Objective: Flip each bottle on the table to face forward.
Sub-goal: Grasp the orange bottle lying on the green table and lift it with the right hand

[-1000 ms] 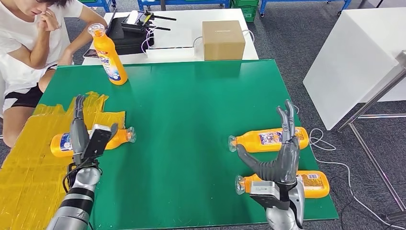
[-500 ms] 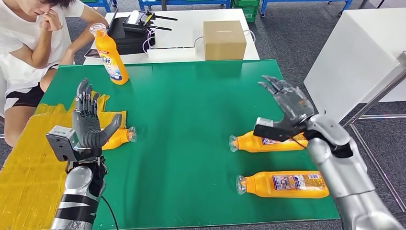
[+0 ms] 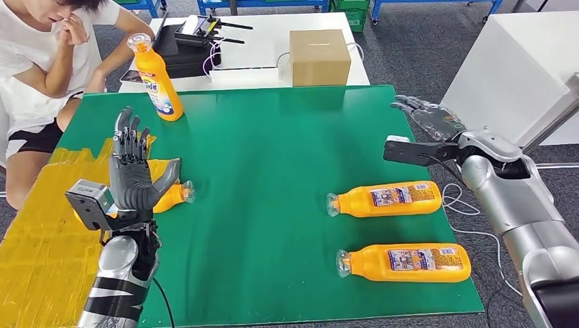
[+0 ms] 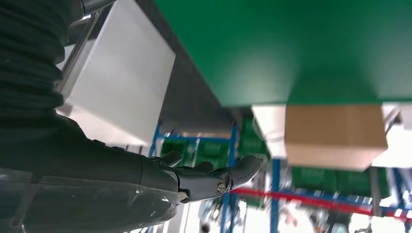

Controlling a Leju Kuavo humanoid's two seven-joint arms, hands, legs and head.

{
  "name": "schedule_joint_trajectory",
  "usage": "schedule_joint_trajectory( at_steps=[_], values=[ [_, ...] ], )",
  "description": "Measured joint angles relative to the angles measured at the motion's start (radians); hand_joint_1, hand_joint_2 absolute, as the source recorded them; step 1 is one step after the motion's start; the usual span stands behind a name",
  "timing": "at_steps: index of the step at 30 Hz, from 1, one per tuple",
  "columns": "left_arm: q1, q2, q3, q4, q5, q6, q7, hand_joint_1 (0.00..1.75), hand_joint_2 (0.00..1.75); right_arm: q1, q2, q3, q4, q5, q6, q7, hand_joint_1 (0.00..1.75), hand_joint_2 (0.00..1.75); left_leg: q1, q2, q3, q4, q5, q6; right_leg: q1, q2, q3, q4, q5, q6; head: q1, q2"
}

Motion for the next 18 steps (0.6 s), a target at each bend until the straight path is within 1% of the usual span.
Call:
schedule_joint_trajectory(
  at_steps=[4, 7, 10, 14, 18],
  values=[
    [-0.016, -0.003, -0.020, 0.025, 0.012, -0.006, -0.003, 0.00, 1.75, -0.057, -0.026, 0.069, 0.068, -0.095, 0.107, -0.067, 0.00, 1.75, 0.000, -0.001, 0.000, 0.000, 0.000, 0.000, 0.000, -0.001, 0.000, 0.000, 0.000, 0.000, 0.000, 0.000],
    [-0.030, -0.003, -0.034, 0.049, 0.022, -0.005, -0.007, 0.00, 1.75, -0.086, -0.066, 0.128, 0.076, -0.173, 0.153, -0.084, 0.00, 1.75, 0.000, -0.002, -0.001, 0.001, 0.000, 0.000, -0.001, -0.001, 0.000, 0.000, 0.000, 0.000, 0.000, 0.000],
    [-0.037, -0.003, -0.044, 0.065, 0.026, -0.004, -0.009, 0.00, 1.75, -0.104, -0.098, 0.173, 0.079, -0.203, 0.163, -0.085, 0.00, 1.75, 0.000, -0.002, -0.001, 0.000, 0.000, 0.000, -0.001, -0.001, 0.000, 0.000, 0.000, 0.000, 0.000, 0.000],
    [-0.042, -0.003, -0.052, 0.078, 0.028, -0.003, -0.010, 0.00, 1.75, -0.111, -0.125, 0.216, 0.081, -0.225, 0.171, -0.084, 0.00, 1.75, 0.000, -0.002, 0.000, 0.000, 0.000, 0.000, -0.001, -0.001, 0.000, 0.000, 0.000, 0.000, 0.000, 0.000],
    [-0.051, -0.003, -0.057, 0.097, 0.040, -0.003, -0.009, 0.00, 1.75, -0.111, -0.148, 0.270, 0.086, -0.253, 0.143, -0.069, 0.00, 1.75, 0.000, -0.002, -0.001, 0.000, 0.000, 0.000, -0.001, -0.001, 0.000, 0.000, 0.000, 0.000, 0.000, 0.000]
  ],
)
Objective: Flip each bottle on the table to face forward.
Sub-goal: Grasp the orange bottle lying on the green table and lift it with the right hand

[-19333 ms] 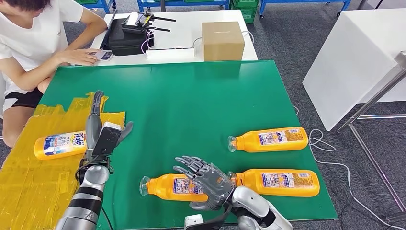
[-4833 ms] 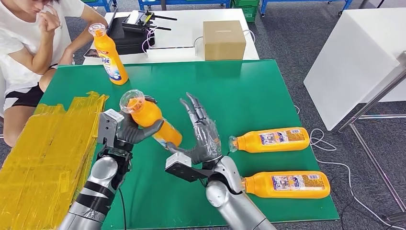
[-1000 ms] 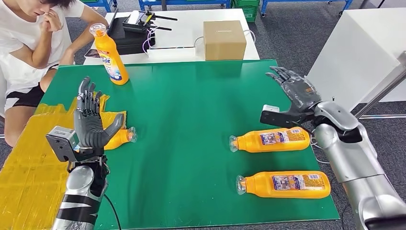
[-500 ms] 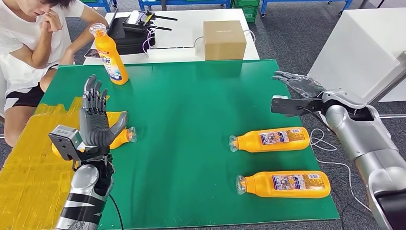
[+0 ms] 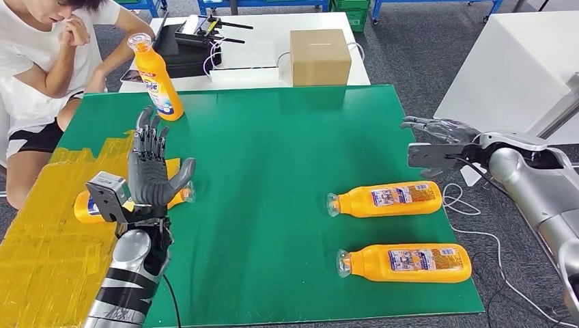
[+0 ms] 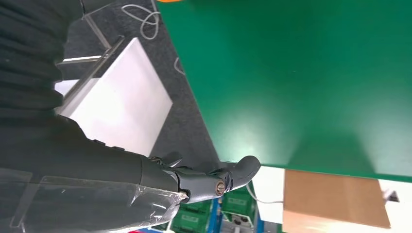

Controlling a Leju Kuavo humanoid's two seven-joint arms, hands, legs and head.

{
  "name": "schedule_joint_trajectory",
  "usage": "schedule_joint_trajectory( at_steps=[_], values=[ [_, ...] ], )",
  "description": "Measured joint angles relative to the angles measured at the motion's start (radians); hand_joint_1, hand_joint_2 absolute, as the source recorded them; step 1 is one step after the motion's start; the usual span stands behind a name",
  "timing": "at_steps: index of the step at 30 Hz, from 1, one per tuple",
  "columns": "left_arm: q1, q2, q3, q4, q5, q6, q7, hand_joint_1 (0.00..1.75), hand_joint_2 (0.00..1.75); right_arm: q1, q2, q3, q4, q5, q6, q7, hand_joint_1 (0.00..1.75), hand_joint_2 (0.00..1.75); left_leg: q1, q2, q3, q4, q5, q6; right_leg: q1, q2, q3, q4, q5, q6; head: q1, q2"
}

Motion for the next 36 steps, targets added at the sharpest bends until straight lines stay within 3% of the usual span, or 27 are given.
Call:
schedule_joint_trajectory(
  at_steps=[5, 20, 28, 36],
  values=[
    [-0.015, -0.004, -0.006, 0.029, 0.016, 0.005, 0.004, 0.00, 1.75, 0.009, -0.002, 0.059, 0.040, -0.015, -0.054, 0.012, 0.00, 1.75, 0.000, 0.000, 0.000, 0.000, 0.000, 0.000, 0.000, 0.000, 0.000, 0.000, 0.000, 0.000, 0.000, 0.000],
    [-0.039, -0.012, -0.007, 0.075, 0.019, 0.005, 0.006, 0.00, 1.75, 0.019, 0.009, 0.120, 0.108, -0.012, -0.080, 0.024, 0.00, 1.75, 0.000, 0.000, 0.000, 0.000, 0.000, 0.000, 0.000, 0.000, 0.000, 0.000, 0.000, 0.000, 0.000, 0.000],
    [-0.053, -0.019, -0.013, 0.102, 0.022, 0.011, 0.017, 0.00, 1.75, 0.060, 0.115, 0.135, 0.242, 0.076, -0.218, 0.044, 0.00, 1.75, 0.000, 0.001, 0.000, 0.000, 0.000, 0.000, 0.001, 0.000, 0.000, 0.000, 0.000, 0.000, 0.000, 0.000],
    [-0.059, -0.025, -0.013, 0.123, 0.024, 0.016, 0.024, 0.00, 1.75, 0.080, 0.203, 0.135, 0.334, 0.112, -0.228, 0.052, 0.00, 1.75, 0.000, 0.002, 0.000, 0.000, 0.000, 0.000, 0.002, 0.000, 0.000, 0.000, 0.000, 0.000, 0.000, 0.000]
  ],
)
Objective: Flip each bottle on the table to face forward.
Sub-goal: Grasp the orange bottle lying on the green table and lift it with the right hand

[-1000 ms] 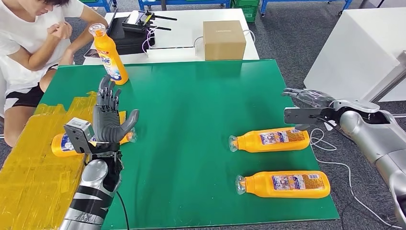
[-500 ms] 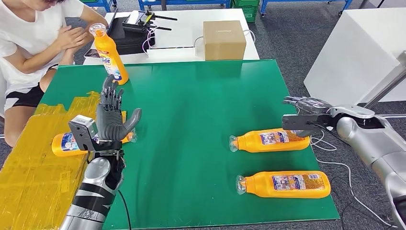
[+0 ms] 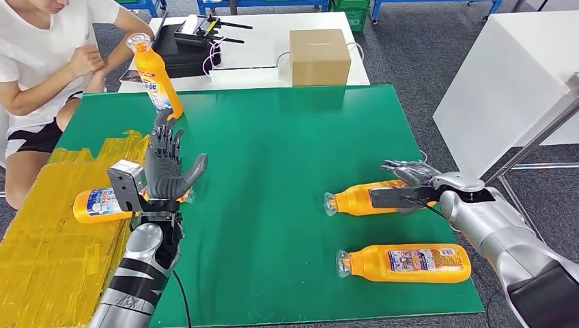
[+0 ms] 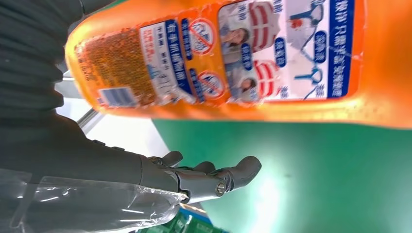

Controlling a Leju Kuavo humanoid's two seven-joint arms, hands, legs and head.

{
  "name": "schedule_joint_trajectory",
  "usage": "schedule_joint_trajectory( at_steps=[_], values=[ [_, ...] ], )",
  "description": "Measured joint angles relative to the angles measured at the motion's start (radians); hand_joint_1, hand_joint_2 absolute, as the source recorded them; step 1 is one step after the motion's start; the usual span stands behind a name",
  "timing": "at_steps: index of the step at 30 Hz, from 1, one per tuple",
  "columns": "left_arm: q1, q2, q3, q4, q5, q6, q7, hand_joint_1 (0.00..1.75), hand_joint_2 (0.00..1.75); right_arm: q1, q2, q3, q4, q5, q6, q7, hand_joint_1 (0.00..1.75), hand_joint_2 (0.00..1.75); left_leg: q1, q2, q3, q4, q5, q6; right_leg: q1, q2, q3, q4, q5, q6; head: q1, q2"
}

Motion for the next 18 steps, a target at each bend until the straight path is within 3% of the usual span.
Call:
schedule_joint_trajectory(
  at_steps=[11, 14, 15, 18],
  values=[
    [-0.009, 0.000, 0.001, 0.026, 0.012, 0.002, 0.001, 0.00, 1.75, 0.026, 0.045, 0.000, 0.060, 0.027, -0.012, 0.012, 0.00, 1.75, 0.000, 0.000, 0.000, 0.000, 0.000, 0.000, 0.000, 0.000, 0.000, 0.000, 0.000, 0.000, 0.000, 0.000],
    [-0.012, 0.000, 0.001, 0.031, 0.013, 0.002, 0.001, 0.00, 1.75, 0.029, 0.051, 0.000, 0.073, 0.038, -0.009, 0.020, 0.15, 1.75, 0.000, 0.000, 0.000, 0.000, 0.000, 0.000, 0.000, 0.000, 0.000, 0.000, 0.000, 0.000, 0.000, 0.000],
    [-0.012, 0.000, 0.001, 0.032, 0.014, 0.001, 0.002, 0.00, 1.75, 0.029, 0.053, 0.000, 0.077, 0.045, -0.007, 0.027, 0.30, 1.75, 0.000, 0.000, 0.000, 0.000, 0.000, 0.000, 0.000, 0.000, 0.000, 0.000, 0.000, 0.000, 0.000, 0.000],
    [-0.015, 0.000, 0.001, 0.038, 0.018, 0.001, 0.006, 0.00, 1.75, 0.029, 0.059, 0.000, 0.094, 0.070, 0.001, 0.055, 1.23, 1.75, 0.000, 0.000, 0.000, 0.000, 0.000, 0.000, 0.000, 0.000, 0.000, 0.000, 0.000, 0.000, 0.000, 0.000]
  ],
)
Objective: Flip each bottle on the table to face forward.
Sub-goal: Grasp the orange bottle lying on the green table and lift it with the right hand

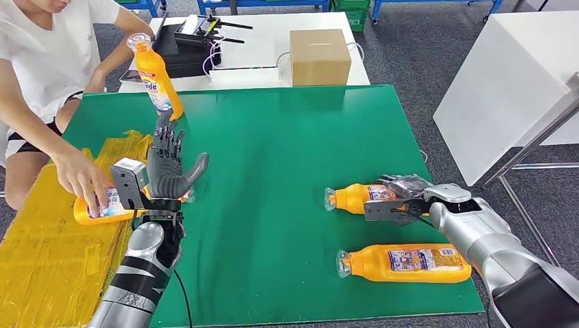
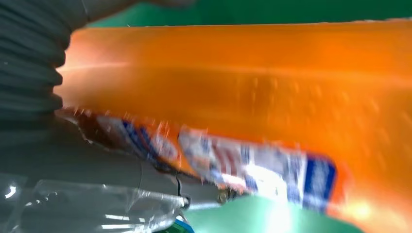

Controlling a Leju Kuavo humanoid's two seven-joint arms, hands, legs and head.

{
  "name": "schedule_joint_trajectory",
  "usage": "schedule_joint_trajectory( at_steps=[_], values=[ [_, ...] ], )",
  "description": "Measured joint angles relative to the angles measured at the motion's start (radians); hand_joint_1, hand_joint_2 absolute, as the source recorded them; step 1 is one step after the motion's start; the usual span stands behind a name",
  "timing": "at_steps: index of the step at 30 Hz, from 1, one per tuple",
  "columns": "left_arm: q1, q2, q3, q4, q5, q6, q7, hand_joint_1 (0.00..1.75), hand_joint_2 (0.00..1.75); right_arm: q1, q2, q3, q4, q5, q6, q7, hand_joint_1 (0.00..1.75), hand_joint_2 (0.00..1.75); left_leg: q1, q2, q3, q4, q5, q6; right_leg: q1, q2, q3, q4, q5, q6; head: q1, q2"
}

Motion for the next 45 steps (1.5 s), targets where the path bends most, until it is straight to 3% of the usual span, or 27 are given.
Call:
schedule_joint_trajectory(
  at_steps=[1, 4, 9, 17, 22, 27, 32, 37, 45],
  values=[
    [-0.001, 0.000, 0.000, 0.002, 0.001, 0.000, 0.001, 0.00, 1.75, 0.000, 0.002, 0.000, 0.005, 0.007, 0.002, 0.008, 1.51, 1.75, 0.000, 0.000, 0.000, 0.000, 0.000, 0.000, 0.000, 0.000, 0.000, 0.000, 0.000, 0.000, 0.000, 0.000],
    [-0.002, 0.000, 0.000, 0.009, 0.004, -0.001, 0.004, 0.00, 1.75, 0.000, 0.008, 0.000, 0.017, 0.023, 0.003, 0.021, 1.72, 1.75, 0.000, 0.000, 0.000, 0.000, 0.000, 0.000, 0.000, 0.000, 0.000, 0.000, 0.000, 0.000, 0.000, 0.000],
    [-0.005, -0.001, 0.000, 0.019, 0.007, -0.001, 0.006, 0.00, 1.75, -0.001, 0.018, -0.002, 0.029, 0.036, -0.018, 0.029, 1.75, 1.75, 0.000, 0.000, 0.001, 0.000, 0.000, 0.000, 0.000, 0.000, 0.001, 0.000, 0.000, 0.000, 0.000, 0.000],
    [-0.003, -0.002, 0.001, 0.020, 0.007, 0.001, 0.012, 0.00, 1.75, 0.014, 0.053, -0.038, 0.036, 0.091, -0.162, 0.063, 1.75, 1.75, 0.000, 0.000, 0.001, 0.000, 0.000, 0.000, 0.000, 0.000, 0.001, 0.000, 0.000, 0.000, 0.000, 0.000],
    [-0.002, -0.002, 0.002, 0.019, 0.004, 0.002, 0.012, 0.00, 1.75, 0.025, 0.067, -0.063, 0.036, 0.104, -0.200, 0.064, 1.75, 1.75, 0.000, 0.000, 0.000, 0.000, 0.000, 0.000, 0.000, 0.000, 0.000, 0.000, 0.000, 0.000, 0.000, 0.000],
    [0.004, -0.002, 0.007, 0.009, -0.005, 0.005, 0.016, 0.00, 1.75, 0.046, 0.087, -0.118, 0.026, 0.142, -0.352, 0.080, 1.75, 1.75, 0.000, 0.000, 0.000, 0.000, 0.000, 0.000, 0.000, 0.000, 0.000, 0.000, 0.000, 0.000, 0.000, 0.000],
    [0.009, -0.002, 0.009, -0.003, -0.010, 0.008, 0.021, 0.00, 1.75, 0.064, 0.104, -0.168, 0.006, 0.153, -0.415, 0.097, 1.75, 1.75, 0.000, -0.001, -0.001, 0.000, 0.000, 0.000, 0.000, -0.001, 0.000, 0.000, 0.000, 0.000, 0.000, 0.000],
    [0.019, -0.002, 0.009, -0.024, -0.046, 0.010, 0.047, 0.00, 1.75, 0.134, 0.138, -0.328, -0.104, 0.116, -0.640, 0.113, 1.75, 1.75, 0.000, -0.001, -0.001, 0.000, 0.000, 0.000, 0.000, -0.001, 0.000, 0.000, 0.000, 0.000, 0.000, 0.000],
    [0.028, 0.000, -0.002, -0.049, -0.089, 0.008, 0.093, 0.00, 1.75, 0.307, 0.263, -0.702, -0.416, -0.066, -0.677, -0.005, 1.75, 1.75, 0.001, -0.003, -0.002, 0.000, 0.000, 0.000, 0.001, -0.002, -0.001, 0.000, 0.000, 0.000, 0.000, 0.000]
  ],
)
